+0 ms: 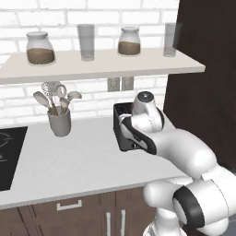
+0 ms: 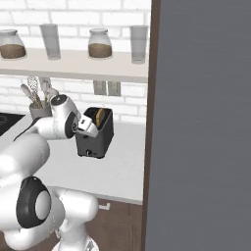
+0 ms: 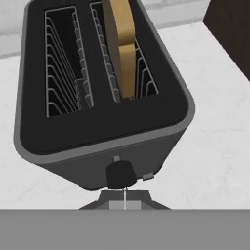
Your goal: Start the toaster. Once the lever pops up, take the bread to the plate on the dining counter.
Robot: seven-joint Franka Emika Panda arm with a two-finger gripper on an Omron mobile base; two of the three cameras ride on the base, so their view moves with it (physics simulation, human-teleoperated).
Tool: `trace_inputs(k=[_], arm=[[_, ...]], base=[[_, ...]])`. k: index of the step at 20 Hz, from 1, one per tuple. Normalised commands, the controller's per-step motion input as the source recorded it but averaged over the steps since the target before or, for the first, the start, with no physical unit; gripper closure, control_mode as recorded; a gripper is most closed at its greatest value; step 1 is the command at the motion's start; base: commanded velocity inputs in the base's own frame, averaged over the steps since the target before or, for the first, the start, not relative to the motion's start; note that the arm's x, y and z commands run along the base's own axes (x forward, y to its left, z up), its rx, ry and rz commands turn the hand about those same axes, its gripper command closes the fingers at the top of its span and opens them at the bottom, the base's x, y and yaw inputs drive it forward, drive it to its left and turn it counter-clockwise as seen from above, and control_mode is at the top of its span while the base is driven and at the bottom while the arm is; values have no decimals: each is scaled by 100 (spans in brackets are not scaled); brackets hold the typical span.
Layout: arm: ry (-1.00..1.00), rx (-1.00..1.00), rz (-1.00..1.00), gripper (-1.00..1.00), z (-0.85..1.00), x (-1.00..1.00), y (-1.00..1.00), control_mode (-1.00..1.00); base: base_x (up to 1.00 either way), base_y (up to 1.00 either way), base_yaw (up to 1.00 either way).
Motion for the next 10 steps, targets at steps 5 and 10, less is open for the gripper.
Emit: trace_inputs(k=[5,10], arm=[[2,0,0,100,-16,3,0,-100],[0,0,2,100,-8,1,0,-100]], base=[[0,0,0],[0,0,0]])
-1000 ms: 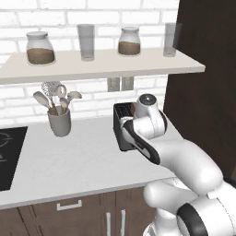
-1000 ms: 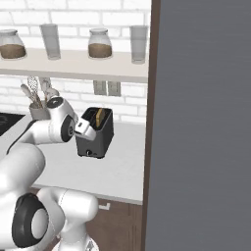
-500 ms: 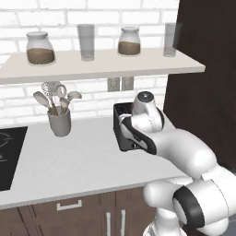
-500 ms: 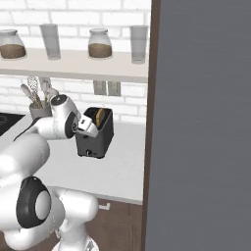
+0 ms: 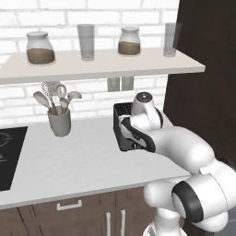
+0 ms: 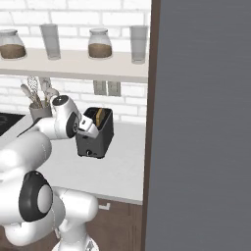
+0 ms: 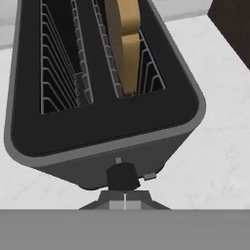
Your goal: Start the toaster. Once the lever pops up, take the bread to the plate on the dining counter.
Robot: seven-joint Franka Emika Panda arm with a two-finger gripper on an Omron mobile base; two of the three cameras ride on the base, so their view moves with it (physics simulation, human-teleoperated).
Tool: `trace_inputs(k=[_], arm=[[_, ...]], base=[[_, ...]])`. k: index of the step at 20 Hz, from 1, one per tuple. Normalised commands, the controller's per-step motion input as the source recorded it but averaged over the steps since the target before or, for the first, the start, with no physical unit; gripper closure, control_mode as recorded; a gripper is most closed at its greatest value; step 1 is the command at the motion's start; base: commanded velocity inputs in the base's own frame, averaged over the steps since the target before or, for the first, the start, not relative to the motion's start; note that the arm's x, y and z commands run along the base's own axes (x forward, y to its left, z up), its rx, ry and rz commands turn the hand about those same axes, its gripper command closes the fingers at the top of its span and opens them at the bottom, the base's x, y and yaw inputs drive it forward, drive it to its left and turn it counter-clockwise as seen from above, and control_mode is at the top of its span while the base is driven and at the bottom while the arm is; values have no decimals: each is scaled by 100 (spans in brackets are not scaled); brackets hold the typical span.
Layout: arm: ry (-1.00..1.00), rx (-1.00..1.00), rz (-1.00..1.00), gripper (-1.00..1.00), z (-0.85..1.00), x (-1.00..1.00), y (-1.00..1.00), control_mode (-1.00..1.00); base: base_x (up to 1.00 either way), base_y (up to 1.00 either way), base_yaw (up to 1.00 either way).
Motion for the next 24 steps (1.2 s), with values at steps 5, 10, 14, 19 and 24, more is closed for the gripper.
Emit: trace_inputs(k=[5,10,14,19,24], arm=[[0,0,2,100,-14,0,0,-100],[0,0,2,100,-27,1,0,-100],[0,0,4,100,-11,17,0,-100],[0,0,3,100,0,21,0,-100],[0,0,1,100,0,23,0,-100]], base=[[0,0,0],[0,0,0],[0,0,0],[0,0,0],[0,0,0]])
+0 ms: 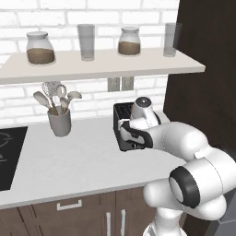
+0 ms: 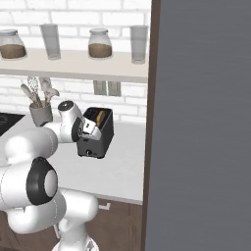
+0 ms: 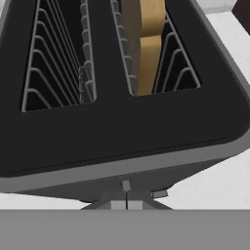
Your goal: Start the toaster. Once the lever pops up, take the bread to the plate on the dining counter.
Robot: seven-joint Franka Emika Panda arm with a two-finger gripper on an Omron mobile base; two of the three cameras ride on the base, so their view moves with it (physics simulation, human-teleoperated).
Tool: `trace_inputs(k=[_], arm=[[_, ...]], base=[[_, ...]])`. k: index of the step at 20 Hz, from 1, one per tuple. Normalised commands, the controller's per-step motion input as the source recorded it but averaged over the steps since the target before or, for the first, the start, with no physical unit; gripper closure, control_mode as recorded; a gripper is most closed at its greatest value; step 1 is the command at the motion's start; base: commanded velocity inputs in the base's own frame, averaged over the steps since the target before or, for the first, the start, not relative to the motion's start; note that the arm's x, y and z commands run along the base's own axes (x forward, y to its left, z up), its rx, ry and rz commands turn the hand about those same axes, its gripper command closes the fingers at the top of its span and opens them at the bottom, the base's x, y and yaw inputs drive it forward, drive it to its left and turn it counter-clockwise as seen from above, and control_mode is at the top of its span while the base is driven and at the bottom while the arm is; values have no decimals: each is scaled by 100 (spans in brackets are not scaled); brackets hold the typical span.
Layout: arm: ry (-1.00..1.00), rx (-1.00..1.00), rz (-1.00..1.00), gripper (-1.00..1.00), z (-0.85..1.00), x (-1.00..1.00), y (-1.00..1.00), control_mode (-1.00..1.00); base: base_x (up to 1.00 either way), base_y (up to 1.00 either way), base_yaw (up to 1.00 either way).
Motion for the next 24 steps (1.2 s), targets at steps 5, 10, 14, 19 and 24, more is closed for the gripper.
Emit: trace_inputs(k=[5,10,14,19,24], arm=[[2,0,0,100,-14,8,0,-100],[3,0,0,100,-35,0,0,-100],[3,0,0,100,-56,0,0,-100],[2,0,0,100,-91,-10,0,-100],[0,0,0,100,-88,-18,0,-100]], base=[[0,0,0],[0,0,0],[0,0,0],[0,0,0],[0,0,0]])
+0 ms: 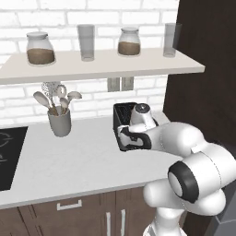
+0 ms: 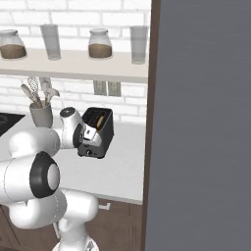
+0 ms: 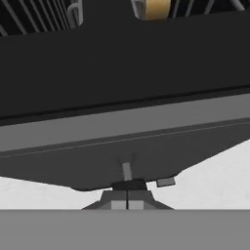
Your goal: Start the toaster. Once the lever pops up, take the bread to the plate on the dining counter.
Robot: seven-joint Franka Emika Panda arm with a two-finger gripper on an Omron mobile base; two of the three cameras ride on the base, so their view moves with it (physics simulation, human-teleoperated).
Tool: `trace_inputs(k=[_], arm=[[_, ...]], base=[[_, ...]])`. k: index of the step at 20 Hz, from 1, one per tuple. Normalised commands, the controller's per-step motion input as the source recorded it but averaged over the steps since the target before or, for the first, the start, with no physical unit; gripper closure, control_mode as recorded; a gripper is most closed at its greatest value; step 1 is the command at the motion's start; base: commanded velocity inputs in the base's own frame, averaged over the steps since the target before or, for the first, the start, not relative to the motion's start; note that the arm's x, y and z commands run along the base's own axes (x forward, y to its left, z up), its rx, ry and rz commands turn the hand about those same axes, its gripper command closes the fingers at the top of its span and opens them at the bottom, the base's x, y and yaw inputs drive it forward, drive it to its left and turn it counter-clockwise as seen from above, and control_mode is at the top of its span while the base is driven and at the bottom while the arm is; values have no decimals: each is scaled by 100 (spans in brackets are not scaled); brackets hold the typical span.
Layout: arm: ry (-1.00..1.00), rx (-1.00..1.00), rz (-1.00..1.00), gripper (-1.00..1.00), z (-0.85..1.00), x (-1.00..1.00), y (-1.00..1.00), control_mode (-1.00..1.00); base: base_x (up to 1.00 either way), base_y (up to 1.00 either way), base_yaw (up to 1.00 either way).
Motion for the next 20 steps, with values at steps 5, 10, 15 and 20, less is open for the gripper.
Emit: trace_inputs(k=[5,10,15,20], arm=[[0,0,0,100,-79,0,0,-100],[0,0,0,100,-86,0,0,-100],[0,-1,0,100,-63,-21,0,-100],[-2,0,0,100,39,-53,-1,-100]], base=[[0,0,0],[0,0,0],[0,0,0],[0,0,0]])
